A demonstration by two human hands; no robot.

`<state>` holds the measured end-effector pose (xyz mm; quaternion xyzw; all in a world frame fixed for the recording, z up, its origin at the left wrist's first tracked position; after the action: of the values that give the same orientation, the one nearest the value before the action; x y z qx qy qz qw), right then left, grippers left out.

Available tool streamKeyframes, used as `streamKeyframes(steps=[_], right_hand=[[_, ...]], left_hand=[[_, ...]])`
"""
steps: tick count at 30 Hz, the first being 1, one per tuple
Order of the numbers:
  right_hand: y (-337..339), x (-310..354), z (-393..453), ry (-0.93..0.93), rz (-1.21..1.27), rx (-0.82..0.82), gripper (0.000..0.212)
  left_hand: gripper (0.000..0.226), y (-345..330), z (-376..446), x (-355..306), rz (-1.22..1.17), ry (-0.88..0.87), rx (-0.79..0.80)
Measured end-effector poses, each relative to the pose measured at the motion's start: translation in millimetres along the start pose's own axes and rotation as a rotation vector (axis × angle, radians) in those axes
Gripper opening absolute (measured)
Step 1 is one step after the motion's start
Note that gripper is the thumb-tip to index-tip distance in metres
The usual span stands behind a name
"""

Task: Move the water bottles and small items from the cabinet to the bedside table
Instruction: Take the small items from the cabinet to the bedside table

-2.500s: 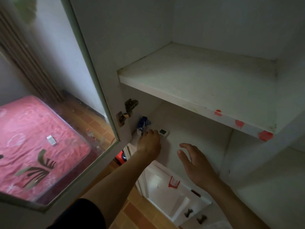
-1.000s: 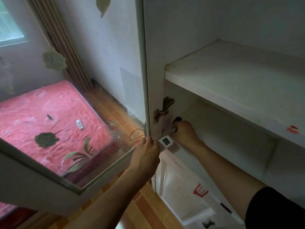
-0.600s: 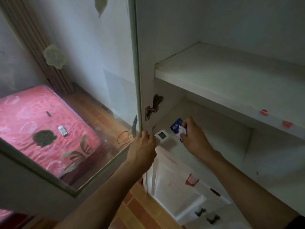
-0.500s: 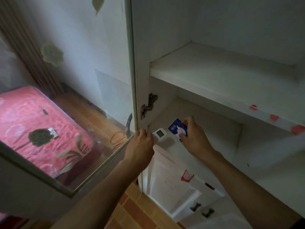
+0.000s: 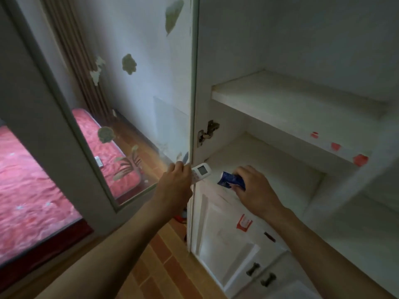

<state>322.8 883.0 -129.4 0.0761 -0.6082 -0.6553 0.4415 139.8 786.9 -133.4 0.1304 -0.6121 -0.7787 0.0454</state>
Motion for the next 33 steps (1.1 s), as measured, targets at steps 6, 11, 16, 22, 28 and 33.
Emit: streamKeyframes(steps=[6, 11, 16, 22, 28, 33], right_hand=[[-16.1, 29.0, -21.9, 0.162, 0.091, 0.099, 0.013], [-41.1, 76.1, -51.8, 0.318, 0.159, 0.198, 0.016], [-64.6, 142.2, -82.2, 0.526, 0.197, 0.249, 0.019], [-93.7, 234.0, -114.8, 0.740, 0.160, 0.289, 0.021], [-132.3, 354.6, -156.3, 0.903, 0.190, 0.394, 0.022], [-171.5, 463.3, -201.2, 0.979, 0.192, 0.460, 0.023]], left_hand=[[0.036, 19.6, -66.6, 12.1, 0.071, 0.190, 0.004], [0.032, 44.3, -147.9, 31.1, 0.129, 0.337, -0.008], [0.031, 72.9, -226.8, 56.7, 0.188, 0.512, -0.006], [0.031, 101.8, -335.3, 99.8, 0.201, 0.773, -0.072], [0.034, 131.4, -461.0, 157.1, 0.242, 0.973, -0.122], [0.036, 165.3, -557.8, 202.0, 0.286, 1.066, -0.135]])
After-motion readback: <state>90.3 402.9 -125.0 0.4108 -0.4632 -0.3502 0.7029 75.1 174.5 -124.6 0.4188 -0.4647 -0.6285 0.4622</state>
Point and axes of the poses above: each hand's wrist, its own z-axis towards the middle knuckle, its own y-axis out of the back of the hand, x = y × z, the point moved 5 cm from there along z, towards the middle knuckle, and after that the axes turned 1 degree about z, right-handed, at the moved point
